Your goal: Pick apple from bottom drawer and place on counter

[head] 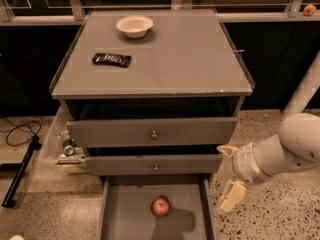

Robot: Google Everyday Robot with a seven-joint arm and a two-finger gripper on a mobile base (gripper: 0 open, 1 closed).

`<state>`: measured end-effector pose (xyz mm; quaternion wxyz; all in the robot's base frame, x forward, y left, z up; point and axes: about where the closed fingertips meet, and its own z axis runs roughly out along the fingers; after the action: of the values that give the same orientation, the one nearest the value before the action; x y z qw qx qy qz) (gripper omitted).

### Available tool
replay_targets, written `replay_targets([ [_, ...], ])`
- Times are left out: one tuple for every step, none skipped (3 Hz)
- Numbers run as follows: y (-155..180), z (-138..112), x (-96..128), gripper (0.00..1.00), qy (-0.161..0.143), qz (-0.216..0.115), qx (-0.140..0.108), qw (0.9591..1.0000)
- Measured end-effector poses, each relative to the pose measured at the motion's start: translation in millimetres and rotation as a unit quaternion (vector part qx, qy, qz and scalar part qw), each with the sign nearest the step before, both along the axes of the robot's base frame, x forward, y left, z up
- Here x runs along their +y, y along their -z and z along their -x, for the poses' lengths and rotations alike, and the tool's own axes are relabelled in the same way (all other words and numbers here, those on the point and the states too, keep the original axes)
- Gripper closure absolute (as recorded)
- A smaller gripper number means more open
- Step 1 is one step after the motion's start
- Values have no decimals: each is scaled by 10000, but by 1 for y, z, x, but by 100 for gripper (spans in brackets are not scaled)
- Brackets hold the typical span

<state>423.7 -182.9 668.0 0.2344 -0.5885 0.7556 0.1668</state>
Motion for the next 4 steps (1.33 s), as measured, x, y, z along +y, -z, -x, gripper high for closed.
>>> replay_targets([
  [60,-21,5,0,-121,-292,215,9993],
  [101,-31,10,0,-199,-503,413,9977],
  [102,-31,10,0,-199,-504,413,9977],
  [113,-37,12,0,-180,-629,389,9971],
])
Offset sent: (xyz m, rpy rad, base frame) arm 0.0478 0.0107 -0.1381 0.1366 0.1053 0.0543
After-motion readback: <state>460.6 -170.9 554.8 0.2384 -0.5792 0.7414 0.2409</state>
